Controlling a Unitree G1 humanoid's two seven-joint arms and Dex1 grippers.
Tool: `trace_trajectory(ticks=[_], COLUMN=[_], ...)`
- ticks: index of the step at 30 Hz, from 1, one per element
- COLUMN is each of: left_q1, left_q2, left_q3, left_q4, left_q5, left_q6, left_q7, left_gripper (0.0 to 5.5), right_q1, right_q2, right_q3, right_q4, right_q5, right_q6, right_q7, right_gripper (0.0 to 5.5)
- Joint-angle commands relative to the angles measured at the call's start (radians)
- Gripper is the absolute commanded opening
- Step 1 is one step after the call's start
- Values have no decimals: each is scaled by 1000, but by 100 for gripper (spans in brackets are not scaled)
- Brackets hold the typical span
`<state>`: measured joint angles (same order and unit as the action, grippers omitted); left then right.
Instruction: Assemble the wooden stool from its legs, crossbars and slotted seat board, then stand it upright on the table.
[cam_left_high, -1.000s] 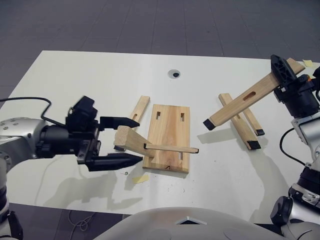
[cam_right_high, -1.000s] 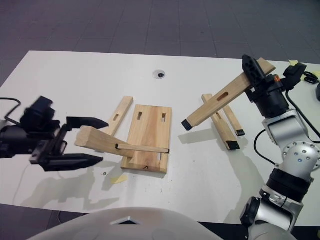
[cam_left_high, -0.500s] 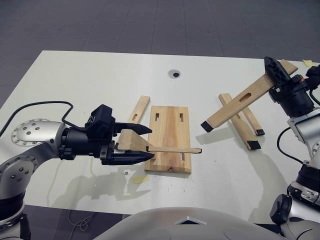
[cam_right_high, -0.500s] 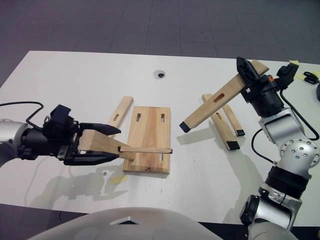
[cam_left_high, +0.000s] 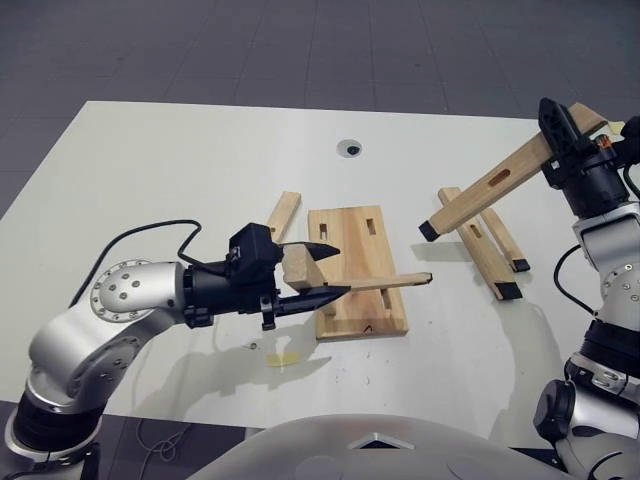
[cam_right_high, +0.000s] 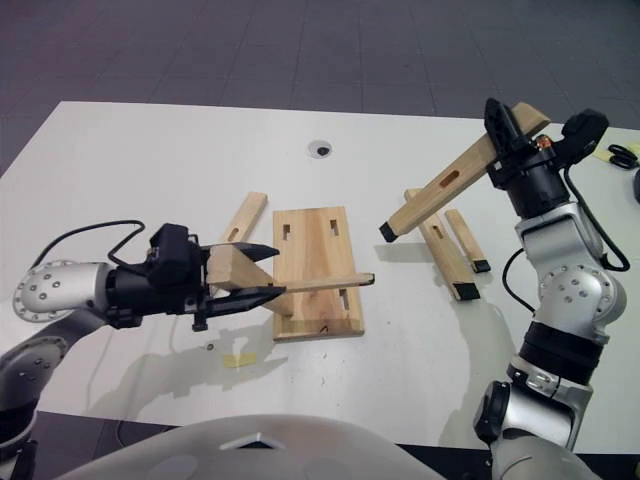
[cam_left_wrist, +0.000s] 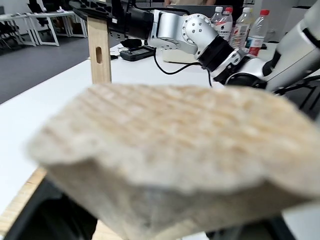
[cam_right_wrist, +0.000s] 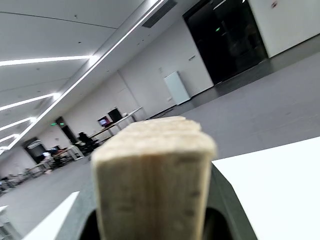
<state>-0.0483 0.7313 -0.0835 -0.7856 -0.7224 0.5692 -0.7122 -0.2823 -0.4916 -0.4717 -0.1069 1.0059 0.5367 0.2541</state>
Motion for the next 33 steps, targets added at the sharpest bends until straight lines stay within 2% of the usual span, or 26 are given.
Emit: trace_trajectory(ticks=[1, 6, 14, 20, 27, 33], left_q1=[56, 7, -21, -29, -20, -19], left_q2=[-96, -230, -309, -388, -407, -398], left_q3=[-167, -212, -258, -226, -225, -237], left_q4=[139, 136, 217, 247, 257, 252], left_q5=[247, 269, 313, 303, 316, 328], left_q6=[0, -1, -8, -6, -3, 1], left_q7=[184, 300, 316, 347, 339, 321], left_gripper=[212, 211, 211, 211, 211, 211], right_q1=[6, 60, 99, 160, 112, 44], right_q2=[14, 52, 110, 147, 194, 215], right_q3=[81, 174, 261, 350, 395, 386], right_q4=[-37, -122, -183, -191, -149, -98], right_q5=[-176, -302, -408, -533, -606, -649], right_q6=[-129, -217, -300, -426, -491, -535], right_q7=[57, 106, 159, 209, 207, 184], right_gripper=[102, 102, 102, 102, 102, 102])
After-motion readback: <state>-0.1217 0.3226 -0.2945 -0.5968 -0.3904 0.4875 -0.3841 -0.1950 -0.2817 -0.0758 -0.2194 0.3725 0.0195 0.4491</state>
